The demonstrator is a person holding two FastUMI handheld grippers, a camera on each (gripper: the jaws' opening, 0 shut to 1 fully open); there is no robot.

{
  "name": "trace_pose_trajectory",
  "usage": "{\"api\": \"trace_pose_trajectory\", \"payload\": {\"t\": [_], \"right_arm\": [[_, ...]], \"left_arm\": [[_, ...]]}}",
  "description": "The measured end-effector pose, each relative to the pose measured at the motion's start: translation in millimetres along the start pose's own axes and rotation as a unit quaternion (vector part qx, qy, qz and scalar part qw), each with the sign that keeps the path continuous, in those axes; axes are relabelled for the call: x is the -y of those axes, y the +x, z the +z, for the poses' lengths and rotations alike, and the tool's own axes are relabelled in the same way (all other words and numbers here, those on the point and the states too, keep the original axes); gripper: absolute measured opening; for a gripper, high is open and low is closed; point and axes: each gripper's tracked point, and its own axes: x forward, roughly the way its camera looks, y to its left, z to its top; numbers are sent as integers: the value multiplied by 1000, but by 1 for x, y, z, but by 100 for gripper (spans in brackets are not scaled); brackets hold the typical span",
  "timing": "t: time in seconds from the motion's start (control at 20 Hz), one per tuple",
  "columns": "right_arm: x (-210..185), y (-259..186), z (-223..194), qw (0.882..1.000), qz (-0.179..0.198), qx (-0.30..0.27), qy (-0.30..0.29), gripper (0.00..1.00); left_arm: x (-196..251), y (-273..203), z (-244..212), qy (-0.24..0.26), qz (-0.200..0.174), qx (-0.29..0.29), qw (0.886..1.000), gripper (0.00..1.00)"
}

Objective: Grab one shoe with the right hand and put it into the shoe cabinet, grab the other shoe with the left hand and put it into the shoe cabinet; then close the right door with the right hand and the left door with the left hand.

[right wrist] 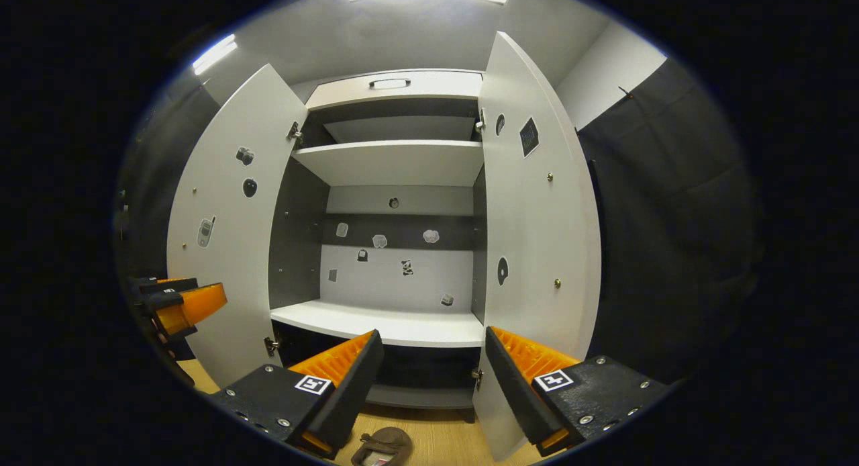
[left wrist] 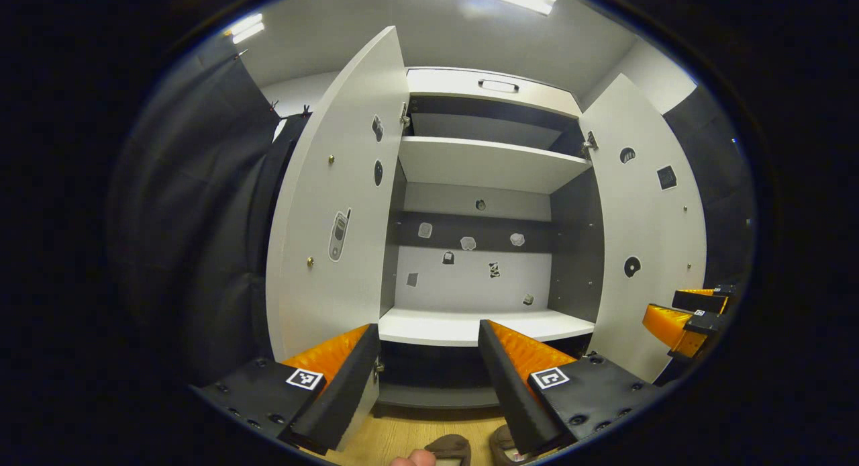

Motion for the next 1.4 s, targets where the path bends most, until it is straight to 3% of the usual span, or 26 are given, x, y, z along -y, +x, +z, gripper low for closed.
{"api": "trace_pose_trajectory", "payload": {"t": [0.35, 0.55, 0.65, 0.95, 1.2, 1.4], "right_arm": [[-6, 7, 3, 1000, 4, 7, 3, 94], [-26, 17, -27, 999, 28, -19, 6, 94], [-30, 26, -59, 999, 32, -35, -6, 94], [-47, 23, -206, 985, 47, -167, -14, 94], [-56, 0, -296, 962, 64, -265, -25, 95], [-58, -20, -348, 939, 66, -336, -14, 89]], "left_arm": [[-8, -6, 10, 6, 11, 7, 1000, 96], [-10, -10, 14, 13, 14, 7, 1000, 94], [-11, -13, 16, 13, 15, 12, 1000, 99], [-19, -19, 14, 19, 28, 12, 999, 96], [-28, -19, 12, 18, 41, 10, 999, 96], [-37, -21, 9, 16, 53, 9, 998, 96]]}}
